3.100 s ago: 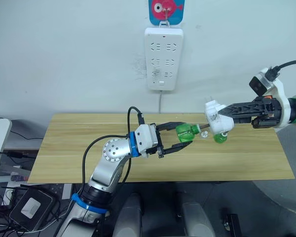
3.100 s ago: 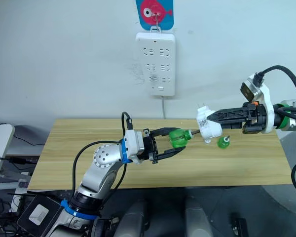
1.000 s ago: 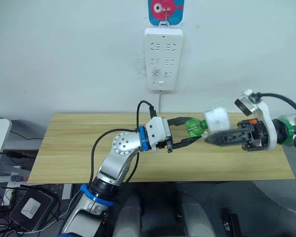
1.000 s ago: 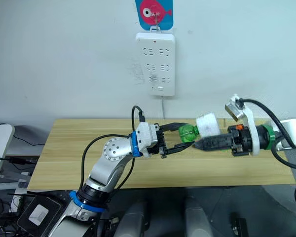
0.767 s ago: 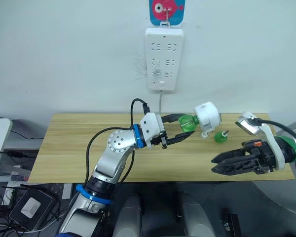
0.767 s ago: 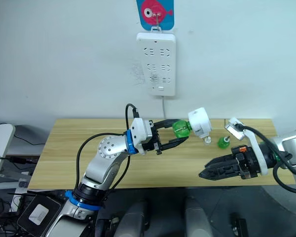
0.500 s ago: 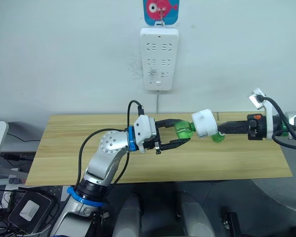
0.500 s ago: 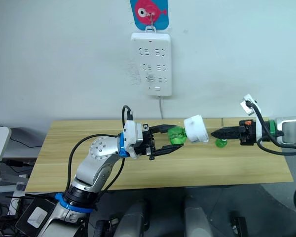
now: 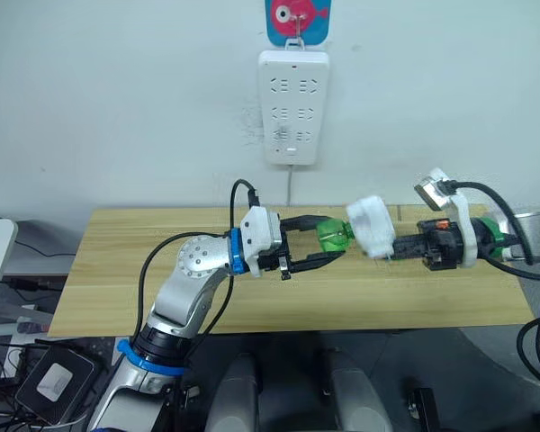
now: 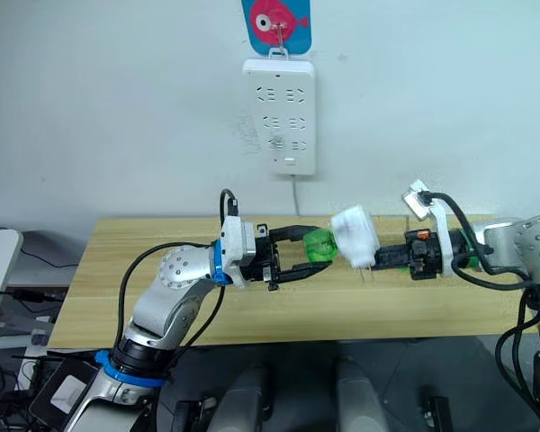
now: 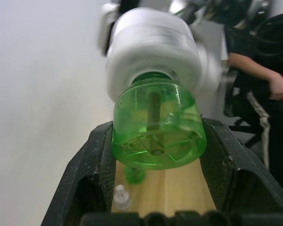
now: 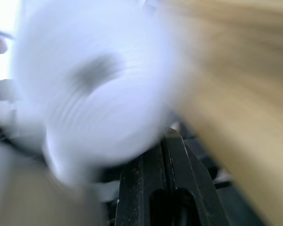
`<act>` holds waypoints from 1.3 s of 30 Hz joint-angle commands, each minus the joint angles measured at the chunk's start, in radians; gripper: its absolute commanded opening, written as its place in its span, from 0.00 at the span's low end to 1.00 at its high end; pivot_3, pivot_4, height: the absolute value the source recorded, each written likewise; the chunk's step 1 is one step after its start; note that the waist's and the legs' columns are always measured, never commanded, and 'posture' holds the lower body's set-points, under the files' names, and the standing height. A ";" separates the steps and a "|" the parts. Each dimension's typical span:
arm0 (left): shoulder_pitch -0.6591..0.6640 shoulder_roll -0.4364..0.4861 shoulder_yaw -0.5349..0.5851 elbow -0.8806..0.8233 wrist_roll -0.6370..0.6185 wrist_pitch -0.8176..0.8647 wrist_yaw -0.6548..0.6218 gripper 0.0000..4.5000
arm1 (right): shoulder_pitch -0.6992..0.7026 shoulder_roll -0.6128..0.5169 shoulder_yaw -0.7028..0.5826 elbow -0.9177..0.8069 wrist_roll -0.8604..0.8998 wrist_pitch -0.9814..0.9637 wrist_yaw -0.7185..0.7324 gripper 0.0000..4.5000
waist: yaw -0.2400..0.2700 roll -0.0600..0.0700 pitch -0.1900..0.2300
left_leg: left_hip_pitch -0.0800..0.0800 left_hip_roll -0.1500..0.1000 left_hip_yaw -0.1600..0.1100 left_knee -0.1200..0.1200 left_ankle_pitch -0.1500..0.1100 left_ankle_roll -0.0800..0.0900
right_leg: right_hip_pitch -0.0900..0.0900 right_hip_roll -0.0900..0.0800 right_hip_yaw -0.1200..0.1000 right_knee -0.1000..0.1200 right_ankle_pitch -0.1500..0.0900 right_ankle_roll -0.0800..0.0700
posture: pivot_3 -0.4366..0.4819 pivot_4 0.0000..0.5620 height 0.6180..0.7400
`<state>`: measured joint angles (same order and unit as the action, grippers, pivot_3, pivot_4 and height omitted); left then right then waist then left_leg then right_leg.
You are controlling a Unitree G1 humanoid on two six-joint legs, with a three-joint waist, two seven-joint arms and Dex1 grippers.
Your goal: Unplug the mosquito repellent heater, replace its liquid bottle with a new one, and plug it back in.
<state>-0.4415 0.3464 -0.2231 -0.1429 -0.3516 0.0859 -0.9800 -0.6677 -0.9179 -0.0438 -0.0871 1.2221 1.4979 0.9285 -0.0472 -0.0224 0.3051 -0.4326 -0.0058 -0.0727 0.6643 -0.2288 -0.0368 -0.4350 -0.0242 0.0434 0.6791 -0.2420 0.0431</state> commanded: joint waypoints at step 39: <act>0.030 -0.010 0.018 -0.079 -0.022 0.028 0.018 0.50 | -0.096 0.076 0.119 0.099 -0.423 -0.287 0.064 0.01 | -0.005 0.000 0.000 | 0.000 0.000 0.000 0.000 0.000 0.000 | -0.001 0.000 0.000 0.000 0.000 0.000 | 0.41 0.50 1.00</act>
<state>-0.4050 0.3393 -0.2273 -0.1938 -0.3564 0.1284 -0.9678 -0.7574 -0.8337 0.1273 0.0380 0.7918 1.2098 0.9994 -0.0525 -0.0225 0.3052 -0.4328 -0.0054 -0.0728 0.6638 -0.2288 -0.0368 -0.4361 -0.0240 0.0435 0.6796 -0.2420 0.0431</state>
